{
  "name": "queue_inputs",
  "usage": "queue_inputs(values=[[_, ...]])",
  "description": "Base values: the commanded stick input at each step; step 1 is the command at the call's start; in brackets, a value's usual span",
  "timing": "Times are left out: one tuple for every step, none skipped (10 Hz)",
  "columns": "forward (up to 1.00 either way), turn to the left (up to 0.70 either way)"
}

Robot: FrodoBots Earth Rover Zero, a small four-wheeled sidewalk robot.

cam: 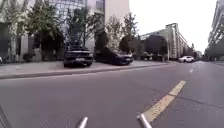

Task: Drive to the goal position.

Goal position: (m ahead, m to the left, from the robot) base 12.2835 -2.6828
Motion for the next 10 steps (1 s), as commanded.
queue_inputs(values=[[0.7,-0.14],[0.7,-0.14],[0.7,-0.14],[0.7,-0.14],[0.7,-0.14],[0.7,-0.1],[0.7,0.0],[0.7,0.0],[0.7,-0.09],[0.7,-0.14]])
